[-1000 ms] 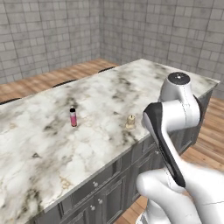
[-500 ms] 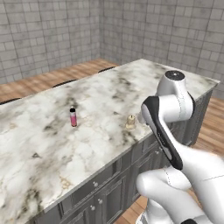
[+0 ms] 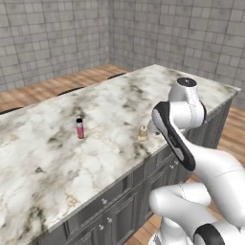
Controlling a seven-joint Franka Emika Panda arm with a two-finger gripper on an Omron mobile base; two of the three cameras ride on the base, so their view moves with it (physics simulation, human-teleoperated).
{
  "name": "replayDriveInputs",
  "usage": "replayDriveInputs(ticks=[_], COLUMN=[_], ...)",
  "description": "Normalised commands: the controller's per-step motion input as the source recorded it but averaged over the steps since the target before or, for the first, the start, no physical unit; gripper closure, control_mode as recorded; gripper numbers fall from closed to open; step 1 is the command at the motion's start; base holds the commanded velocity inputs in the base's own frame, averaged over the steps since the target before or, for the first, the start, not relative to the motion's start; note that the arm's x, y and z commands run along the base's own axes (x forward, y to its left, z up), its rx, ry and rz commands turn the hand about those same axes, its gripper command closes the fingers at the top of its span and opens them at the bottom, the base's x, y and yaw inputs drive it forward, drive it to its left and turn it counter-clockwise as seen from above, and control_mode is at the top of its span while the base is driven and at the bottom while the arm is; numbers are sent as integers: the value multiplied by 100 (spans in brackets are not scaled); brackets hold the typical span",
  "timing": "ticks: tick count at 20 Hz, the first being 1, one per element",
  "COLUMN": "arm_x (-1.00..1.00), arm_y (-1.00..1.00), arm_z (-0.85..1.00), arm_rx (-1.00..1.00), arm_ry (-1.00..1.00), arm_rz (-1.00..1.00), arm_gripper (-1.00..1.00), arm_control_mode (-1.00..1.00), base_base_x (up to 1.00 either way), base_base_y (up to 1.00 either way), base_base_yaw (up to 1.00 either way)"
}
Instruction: Pick the candle and jar from the dining table and place them in the open cabinet. Close the cabinet after placing the objects.
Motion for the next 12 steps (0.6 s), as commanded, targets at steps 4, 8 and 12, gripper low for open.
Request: replayDriveInputs(ticks=[4,8,12], arm_x=[40,45,44], arm_y=[0,0,0], arm_z=[-34,-18,-12], arm_rx=[0,0,0], arm_ry=[0,0,0], arm_rz=[0,0,0], arm_gripper=[-100,-100,-100], arm_control_mode=[-100,-100,-100], base_base_x=[0,0,0], base_base_y=[0,0,0], base_base_yaw=[0,0,0])
